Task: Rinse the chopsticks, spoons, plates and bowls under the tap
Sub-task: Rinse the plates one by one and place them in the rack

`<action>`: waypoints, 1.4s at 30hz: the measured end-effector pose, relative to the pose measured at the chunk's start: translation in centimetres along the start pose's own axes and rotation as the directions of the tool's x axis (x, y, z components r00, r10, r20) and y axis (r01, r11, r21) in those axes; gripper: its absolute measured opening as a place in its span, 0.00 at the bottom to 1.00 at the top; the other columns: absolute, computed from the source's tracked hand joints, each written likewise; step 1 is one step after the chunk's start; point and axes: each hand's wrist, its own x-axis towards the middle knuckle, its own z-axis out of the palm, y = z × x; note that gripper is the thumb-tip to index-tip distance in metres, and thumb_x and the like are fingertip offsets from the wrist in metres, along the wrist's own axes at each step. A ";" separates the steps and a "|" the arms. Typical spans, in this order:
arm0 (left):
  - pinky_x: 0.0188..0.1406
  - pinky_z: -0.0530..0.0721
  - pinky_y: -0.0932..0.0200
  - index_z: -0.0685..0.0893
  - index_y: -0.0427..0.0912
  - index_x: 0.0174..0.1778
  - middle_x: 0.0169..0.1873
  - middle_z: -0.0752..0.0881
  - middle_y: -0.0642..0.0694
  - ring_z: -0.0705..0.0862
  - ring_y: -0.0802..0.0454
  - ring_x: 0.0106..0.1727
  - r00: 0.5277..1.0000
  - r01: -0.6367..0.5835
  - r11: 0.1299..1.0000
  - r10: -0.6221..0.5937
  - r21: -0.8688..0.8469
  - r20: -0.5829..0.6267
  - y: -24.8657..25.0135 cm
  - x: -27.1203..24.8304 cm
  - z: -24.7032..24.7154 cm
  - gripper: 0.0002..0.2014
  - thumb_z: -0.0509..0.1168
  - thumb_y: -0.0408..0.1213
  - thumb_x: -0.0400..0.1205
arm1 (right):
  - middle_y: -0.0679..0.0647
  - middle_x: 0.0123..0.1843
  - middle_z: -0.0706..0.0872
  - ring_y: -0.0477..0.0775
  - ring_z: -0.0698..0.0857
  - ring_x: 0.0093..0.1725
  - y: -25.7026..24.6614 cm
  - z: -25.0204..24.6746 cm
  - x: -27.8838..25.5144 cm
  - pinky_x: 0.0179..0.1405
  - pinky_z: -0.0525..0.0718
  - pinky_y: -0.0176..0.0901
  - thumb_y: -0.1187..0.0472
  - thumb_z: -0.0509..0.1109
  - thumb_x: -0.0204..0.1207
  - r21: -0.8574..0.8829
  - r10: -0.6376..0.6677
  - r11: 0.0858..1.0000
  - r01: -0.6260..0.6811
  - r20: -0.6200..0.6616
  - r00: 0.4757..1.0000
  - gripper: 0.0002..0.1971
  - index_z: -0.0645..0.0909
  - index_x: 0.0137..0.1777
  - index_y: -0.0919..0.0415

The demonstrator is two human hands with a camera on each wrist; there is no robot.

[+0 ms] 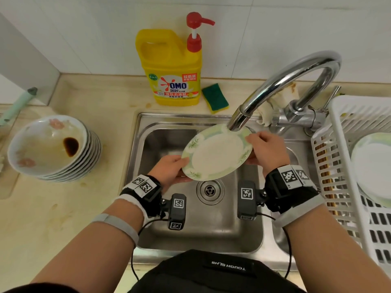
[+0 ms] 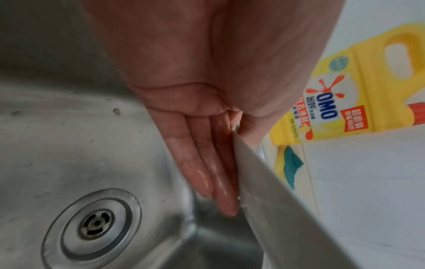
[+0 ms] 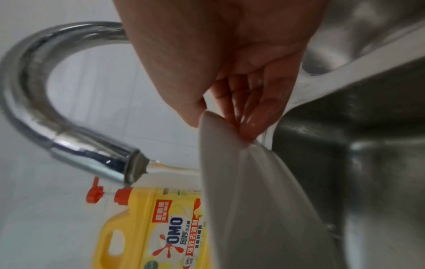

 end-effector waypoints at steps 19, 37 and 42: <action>0.51 0.92 0.41 0.75 0.60 0.59 0.65 0.85 0.45 0.88 0.43 0.63 0.931 -0.320 0.943 0.330 0.086 -0.153 2.0 -2.2 -1.1 0.20 0.62 0.25 0.88 | 0.56 0.52 0.93 0.61 0.91 0.57 0.0 2.3 -1.0 0.60 0.89 0.67 0.59 0.67 0.73 0.065 -0.153 0.987 0.144 0.180 0.972 0.16 0.90 0.51 0.37; 0.66 0.86 0.39 0.77 0.47 0.79 0.64 0.88 0.45 0.86 0.45 0.66 0.683 -0.474 0.563 0.720 0.677 -0.121 4.4 -11.5 -6.0 0.21 0.62 0.33 0.88 | 0.60 0.50 0.94 0.54 0.93 0.43 -1.5 4.2 -6.5 0.52 0.93 0.51 0.65 0.74 0.82 -0.007 -0.162 0.985 0.173 0.315 0.935 0.05 0.89 0.49 0.55; 0.62 0.88 0.38 0.82 0.48 0.72 0.59 0.90 0.46 0.88 0.46 0.61 0.649 -0.520 0.517 0.757 0.680 -0.079 5.1 -13.9 -5.8 0.17 0.63 0.37 0.87 | 0.48 0.43 0.94 0.55 0.94 0.44 -4.0 2.4 -8.2 0.53 0.93 0.55 0.62 0.76 0.81 -0.052 -0.355 0.924 0.379 0.258 0.899 0.09 0.89 0.46 0.45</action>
